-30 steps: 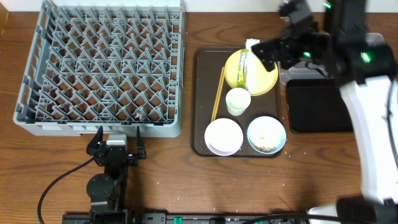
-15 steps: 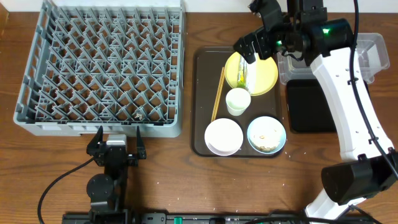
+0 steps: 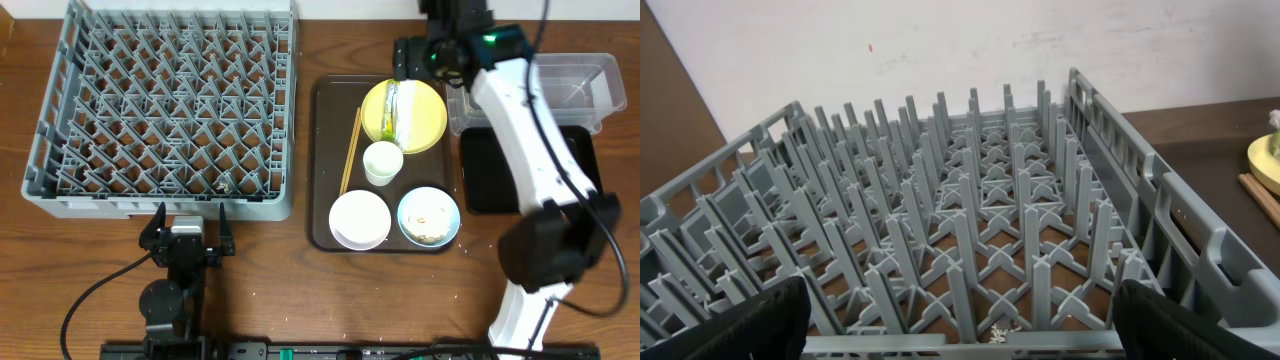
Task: Sort waste into correct bins and load items into the dishwasher
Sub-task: 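Reach the right gripper to the yellow plate and grasp the snack wrapper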
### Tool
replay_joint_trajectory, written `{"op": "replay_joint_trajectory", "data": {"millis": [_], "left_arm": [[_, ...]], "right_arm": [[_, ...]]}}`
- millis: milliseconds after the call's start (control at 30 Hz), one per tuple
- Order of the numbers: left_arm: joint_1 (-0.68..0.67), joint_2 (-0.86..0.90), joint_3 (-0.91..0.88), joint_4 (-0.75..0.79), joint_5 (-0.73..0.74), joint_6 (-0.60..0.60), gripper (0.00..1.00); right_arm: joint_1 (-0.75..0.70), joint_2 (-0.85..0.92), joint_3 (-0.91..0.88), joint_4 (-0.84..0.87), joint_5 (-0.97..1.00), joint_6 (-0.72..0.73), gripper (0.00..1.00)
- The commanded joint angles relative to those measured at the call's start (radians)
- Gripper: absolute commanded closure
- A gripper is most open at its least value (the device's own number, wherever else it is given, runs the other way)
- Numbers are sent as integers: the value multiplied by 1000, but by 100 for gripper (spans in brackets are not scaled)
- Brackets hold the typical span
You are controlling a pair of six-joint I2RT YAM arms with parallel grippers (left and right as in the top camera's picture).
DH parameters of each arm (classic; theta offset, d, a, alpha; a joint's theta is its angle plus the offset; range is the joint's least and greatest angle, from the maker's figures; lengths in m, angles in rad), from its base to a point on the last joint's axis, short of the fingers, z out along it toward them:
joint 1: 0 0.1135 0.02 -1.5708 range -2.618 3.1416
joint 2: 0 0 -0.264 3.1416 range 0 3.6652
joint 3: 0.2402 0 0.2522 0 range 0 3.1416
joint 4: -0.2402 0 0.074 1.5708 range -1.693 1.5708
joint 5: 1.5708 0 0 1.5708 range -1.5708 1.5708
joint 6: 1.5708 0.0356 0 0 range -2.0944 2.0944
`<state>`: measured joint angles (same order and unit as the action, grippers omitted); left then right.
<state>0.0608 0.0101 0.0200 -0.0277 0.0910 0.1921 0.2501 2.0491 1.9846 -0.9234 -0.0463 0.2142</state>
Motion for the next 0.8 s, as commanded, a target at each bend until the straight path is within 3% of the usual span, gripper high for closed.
{"op": "replay_joint_trajectory", "data": {"millis": [0,233,433,767], "left_arm": [[-4,-6,-16,-35,10,13,2],[-4,-6,-16,-35,10,13,2],[-4,-6,-16,-35,10,13,2],[-4,-6,-16,-35,10,13,2]], "right_arm": [[16,68,10,3,35,87,16],[41,181,10,51,106,211,31],[93,265,10,60,265,307,27],[109,355,10,73,311,292,20]]}}
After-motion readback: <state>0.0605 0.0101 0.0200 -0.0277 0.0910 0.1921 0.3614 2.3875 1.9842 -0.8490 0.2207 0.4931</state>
